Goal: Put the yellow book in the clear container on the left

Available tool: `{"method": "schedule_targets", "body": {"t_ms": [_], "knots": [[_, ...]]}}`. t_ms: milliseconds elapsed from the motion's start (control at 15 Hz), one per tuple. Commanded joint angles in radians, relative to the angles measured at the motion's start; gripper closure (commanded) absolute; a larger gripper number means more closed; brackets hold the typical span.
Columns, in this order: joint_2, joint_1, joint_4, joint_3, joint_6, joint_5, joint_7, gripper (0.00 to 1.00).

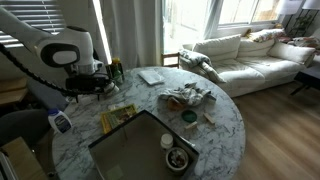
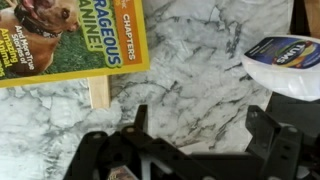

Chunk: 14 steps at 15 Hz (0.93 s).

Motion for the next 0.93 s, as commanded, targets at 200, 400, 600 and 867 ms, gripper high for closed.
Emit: {"method": "schedule_targets", "body": {"t_ms": [200, 400, 600, 867], "knots": [[0.154, -0.082, 0.052, 0.054, 0.128, 0.007, -0.118, 0.0], [0.214, -0.11, 0.084, 0.08, 0.19, 0.003, -0.105, 0.0], [0.265, -0.133, 0.112, 0.095, 0.244, -0.028, -0.08, 0.0], [0.325, -0.146, 0.134, 0.086, 0.324, -0.13, 0.007, 0.0]]}}
